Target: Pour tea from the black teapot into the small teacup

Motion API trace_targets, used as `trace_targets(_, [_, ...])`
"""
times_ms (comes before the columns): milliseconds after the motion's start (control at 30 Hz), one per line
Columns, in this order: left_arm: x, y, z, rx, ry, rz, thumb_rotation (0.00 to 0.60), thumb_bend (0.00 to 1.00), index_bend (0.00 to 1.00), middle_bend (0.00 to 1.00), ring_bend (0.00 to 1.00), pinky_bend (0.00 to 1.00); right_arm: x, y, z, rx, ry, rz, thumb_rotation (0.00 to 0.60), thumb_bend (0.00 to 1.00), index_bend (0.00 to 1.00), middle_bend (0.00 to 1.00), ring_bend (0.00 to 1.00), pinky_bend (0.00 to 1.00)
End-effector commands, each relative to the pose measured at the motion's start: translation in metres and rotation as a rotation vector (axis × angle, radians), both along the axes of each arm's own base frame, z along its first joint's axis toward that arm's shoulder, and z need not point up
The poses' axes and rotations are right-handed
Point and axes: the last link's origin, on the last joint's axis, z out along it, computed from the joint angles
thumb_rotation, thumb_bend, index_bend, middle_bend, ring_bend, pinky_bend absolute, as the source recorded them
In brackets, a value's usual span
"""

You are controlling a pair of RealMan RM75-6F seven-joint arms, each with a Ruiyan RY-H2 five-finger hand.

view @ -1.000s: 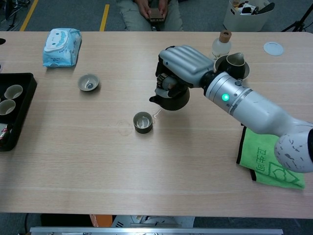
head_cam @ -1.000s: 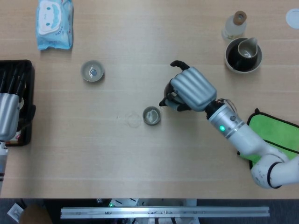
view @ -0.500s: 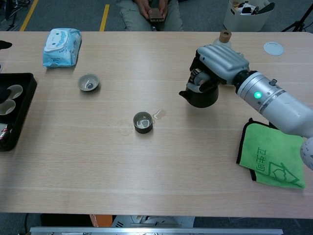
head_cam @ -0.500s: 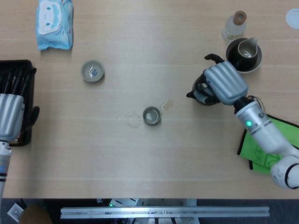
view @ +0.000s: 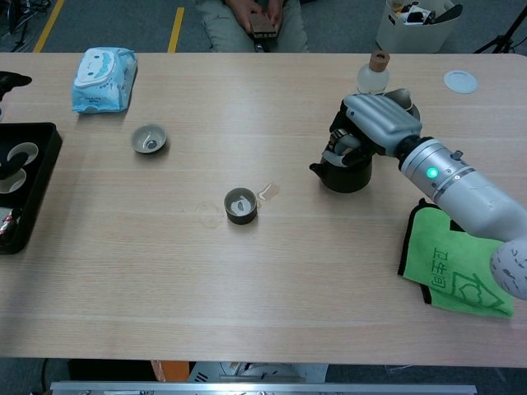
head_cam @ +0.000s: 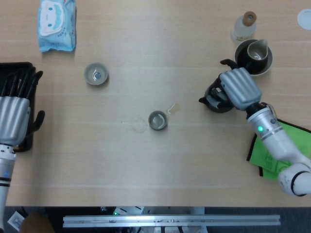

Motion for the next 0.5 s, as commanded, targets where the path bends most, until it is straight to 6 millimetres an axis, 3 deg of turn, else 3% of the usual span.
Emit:
trace_targets(33, [0.000,0.000,-0.001,-0.004,0.002,0.002,0.600,0.35,0.05,0.06,0.00,0.09,-0.002,0.001,-0.005,0.008,-0.009,-0.011,0.599,0.26,1.00,0.97,0.95,0.14])
trace_targets(500, [-0.004,0.000,-0.005,-0.015,-0.002,0.019,0.600,0.35,0.05,0.06,0.00,0.09,-0.006,0.003,-0.015,0.022,0.005,-0.008,0.599,0.26,1.00,0.95,0.92,0.10])
